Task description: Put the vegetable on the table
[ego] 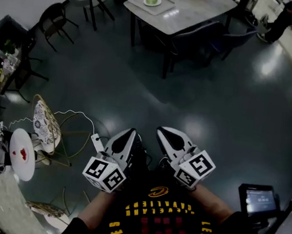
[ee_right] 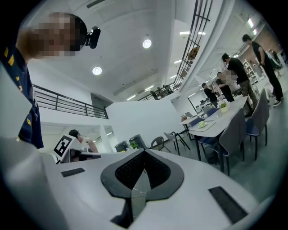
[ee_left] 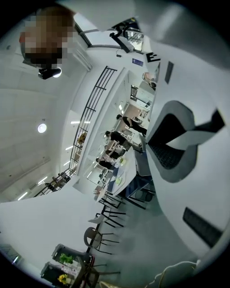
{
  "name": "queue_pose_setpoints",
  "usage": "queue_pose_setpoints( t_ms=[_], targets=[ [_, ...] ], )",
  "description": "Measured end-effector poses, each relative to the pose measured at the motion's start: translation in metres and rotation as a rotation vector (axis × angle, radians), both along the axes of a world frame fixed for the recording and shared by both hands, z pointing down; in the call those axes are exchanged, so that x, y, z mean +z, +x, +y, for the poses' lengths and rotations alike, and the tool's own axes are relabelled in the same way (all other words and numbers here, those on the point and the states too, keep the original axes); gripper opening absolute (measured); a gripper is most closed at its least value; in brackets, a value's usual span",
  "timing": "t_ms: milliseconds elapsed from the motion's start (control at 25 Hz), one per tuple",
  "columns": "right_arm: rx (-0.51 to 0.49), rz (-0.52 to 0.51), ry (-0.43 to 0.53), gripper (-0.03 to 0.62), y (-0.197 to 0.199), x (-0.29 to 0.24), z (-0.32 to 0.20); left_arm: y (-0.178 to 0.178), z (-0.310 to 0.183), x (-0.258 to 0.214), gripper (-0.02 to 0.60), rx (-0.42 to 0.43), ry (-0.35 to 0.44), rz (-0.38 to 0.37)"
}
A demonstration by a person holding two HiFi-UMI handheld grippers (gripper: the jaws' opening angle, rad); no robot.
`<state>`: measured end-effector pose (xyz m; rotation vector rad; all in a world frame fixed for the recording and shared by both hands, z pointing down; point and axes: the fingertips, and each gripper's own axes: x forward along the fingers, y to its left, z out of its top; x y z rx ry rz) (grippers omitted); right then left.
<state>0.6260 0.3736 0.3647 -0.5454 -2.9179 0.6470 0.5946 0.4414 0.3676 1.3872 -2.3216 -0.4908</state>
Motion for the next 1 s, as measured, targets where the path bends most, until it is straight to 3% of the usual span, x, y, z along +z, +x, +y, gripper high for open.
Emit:
queue_pose_setpoints(
  t_ms=[480, 600, 1000],
  targets=[
    [0.074, 0.069, 0.054, 0.003, -0.166, 0.003, -0.027, -0.171, -0.018, -0.009, -0.001, 0.038, 0.068, 0.005],
    [0.087, 0.097, 0.045, 0.003, -0.2, 0.01, -0.023, -0.201, -0.017, -0.009, 0.0, 0.064, 0.071, -0.006],
    [0.059, 0.182, -0.017, 0.003, -0.286, 0.035, -0.035, -0.281, -0.034, 0.014, -0.001, 0.07, 0.046, 0.07]
  ],
)
